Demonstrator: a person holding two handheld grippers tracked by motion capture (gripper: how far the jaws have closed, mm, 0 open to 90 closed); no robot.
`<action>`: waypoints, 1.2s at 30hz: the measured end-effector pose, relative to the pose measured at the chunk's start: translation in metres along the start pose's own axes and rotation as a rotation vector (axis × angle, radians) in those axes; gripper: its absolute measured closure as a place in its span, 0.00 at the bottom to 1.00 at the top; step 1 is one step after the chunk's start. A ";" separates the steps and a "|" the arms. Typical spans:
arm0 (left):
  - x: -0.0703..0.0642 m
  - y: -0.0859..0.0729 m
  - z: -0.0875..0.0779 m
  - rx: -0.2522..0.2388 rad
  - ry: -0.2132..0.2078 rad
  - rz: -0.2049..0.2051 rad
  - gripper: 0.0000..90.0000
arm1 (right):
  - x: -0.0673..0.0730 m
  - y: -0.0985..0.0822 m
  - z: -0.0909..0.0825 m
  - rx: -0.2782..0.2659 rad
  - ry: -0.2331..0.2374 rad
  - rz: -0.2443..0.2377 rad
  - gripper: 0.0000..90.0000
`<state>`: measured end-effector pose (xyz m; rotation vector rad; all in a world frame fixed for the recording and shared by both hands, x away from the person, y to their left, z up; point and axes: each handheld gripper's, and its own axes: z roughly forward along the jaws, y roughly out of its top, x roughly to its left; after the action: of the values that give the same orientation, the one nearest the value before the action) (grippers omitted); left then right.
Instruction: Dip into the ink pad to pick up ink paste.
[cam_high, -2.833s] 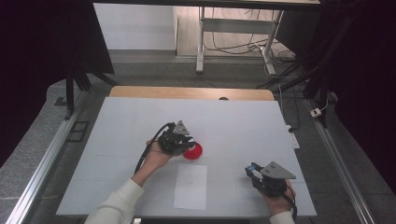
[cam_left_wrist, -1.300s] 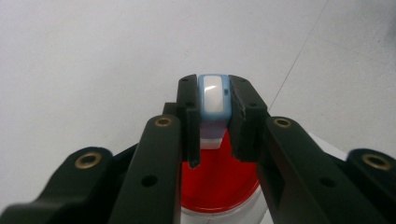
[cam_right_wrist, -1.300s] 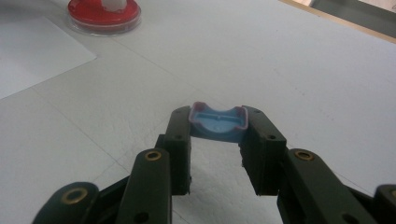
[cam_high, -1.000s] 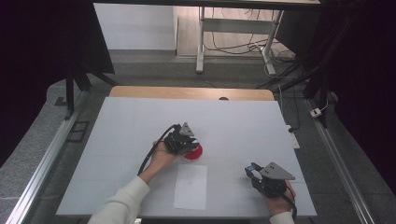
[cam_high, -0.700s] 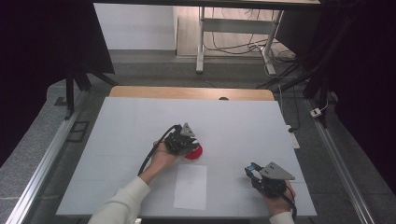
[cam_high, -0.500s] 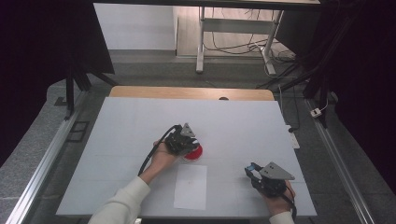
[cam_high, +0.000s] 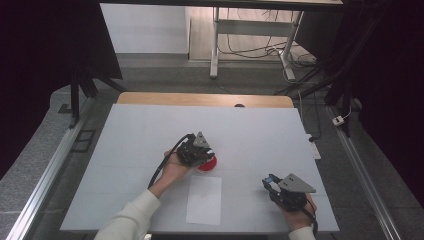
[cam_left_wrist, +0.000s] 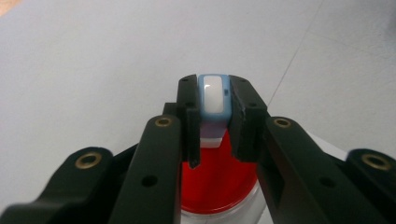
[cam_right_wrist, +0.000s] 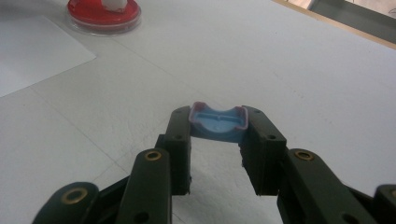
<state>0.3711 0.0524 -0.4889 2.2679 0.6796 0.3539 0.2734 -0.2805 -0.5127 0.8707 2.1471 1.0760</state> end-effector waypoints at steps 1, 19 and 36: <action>-0.001 0.001 -0.001 -0.005 0.001 0.000 0.85 | 0.000 0.000 0.000 0.002 -0.002 0.002 0.72; -0.003 0.003 -0.038 -0.086 -0.054 -0.001 0.84 | -0.002 -0.001 -0.001 -0.010 -0.005 0.013 0.71; -0.009 0.001 -0.055 -0.117 -0.083 -0.009 0.84 | -0.002 -0.001 -0.002 -0.003 -0.017 0.007 0.71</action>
<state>0.3399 0.0777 -0.4501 2.1553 0.6104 0.2859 0.2735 -0.2835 -0.5122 0.8837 2.1293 1.0717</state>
